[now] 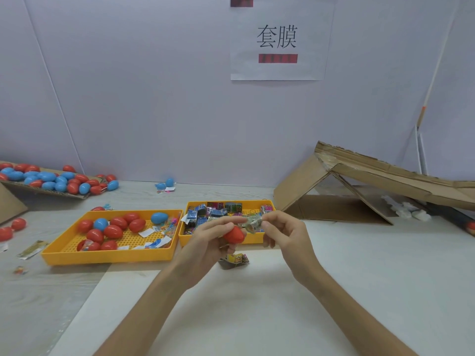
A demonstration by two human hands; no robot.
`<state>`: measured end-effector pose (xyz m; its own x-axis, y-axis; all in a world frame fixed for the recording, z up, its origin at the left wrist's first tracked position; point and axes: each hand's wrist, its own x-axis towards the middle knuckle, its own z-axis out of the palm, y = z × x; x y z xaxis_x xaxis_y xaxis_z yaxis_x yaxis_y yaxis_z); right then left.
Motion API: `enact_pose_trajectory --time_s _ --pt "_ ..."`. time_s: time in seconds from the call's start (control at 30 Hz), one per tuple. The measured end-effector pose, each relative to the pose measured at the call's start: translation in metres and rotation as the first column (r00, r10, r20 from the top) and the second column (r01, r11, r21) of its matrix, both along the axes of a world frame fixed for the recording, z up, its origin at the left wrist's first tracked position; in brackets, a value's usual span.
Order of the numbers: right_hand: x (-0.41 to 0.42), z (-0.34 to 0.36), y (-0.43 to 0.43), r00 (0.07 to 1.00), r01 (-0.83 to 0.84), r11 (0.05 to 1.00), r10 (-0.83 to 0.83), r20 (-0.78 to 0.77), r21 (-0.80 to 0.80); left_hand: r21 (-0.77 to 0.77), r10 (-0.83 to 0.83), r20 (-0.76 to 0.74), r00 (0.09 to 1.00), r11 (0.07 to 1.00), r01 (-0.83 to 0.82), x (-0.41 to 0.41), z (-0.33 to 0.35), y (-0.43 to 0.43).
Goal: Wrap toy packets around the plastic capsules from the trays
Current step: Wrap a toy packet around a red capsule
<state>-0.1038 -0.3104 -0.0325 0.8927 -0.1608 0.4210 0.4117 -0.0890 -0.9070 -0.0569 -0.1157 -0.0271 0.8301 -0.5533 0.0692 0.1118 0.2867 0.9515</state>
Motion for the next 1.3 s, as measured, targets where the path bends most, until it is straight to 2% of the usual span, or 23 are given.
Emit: enact_pose_trajectory --time_s 0.1,0.23,0.57,0.9,1.07,1.23,1.3 --pt "0.001 0.003 -0.007 1.000 0.016 0.996 -0.014 -0.015 0.091 -0.063 0.092 0.050 0.995 0.994 -0.089 0.002 0.002 0.003" --pt "0.003 0.005 -0.007 0.998 0.014 0.985 -0.002 -0.070 0.172 -0.020 0.158 0.168 0.973 0.987 -0.157 0.001 0.001 0.002" --pt "0.001 0.002 0.001 0.990 -0.047 0.984 0.069 -0.123 0.174 0.078 0.180 0.311 0.933 0.974 -0.214 0.003 -0.002 0.000" --pt "0.002 -0.003 0.001 0.996 -0.061 0.998 0.061 -0.065 0.013 0.108 0.192 0.355 0.915 0.964 -0.244 0.000 -0.001 -0.002" --pt "0.004 -0.005 0.004 1.000 -0.003 1.000 0.003 -0.027 -0.023 0.140 0.159 0.353 0.922 0.965 -0.220 -0.002 -0.001 -0.004" --pt "0.002 -0.003 0.003 0.991 0.122 0.983 -0.112 0.076 -0.135 0.137 0.150 0.348 0.926 0.968 -0.208 -0.004 -0.001 -0.007" --pt "0.001 -0.002 0.004 0.986 0.129 0.973 -0.105 0.132 -0.192 0.133 0.150 0.339 0.929 0.970 -0.205 -0.004 -0.002 -0.006"
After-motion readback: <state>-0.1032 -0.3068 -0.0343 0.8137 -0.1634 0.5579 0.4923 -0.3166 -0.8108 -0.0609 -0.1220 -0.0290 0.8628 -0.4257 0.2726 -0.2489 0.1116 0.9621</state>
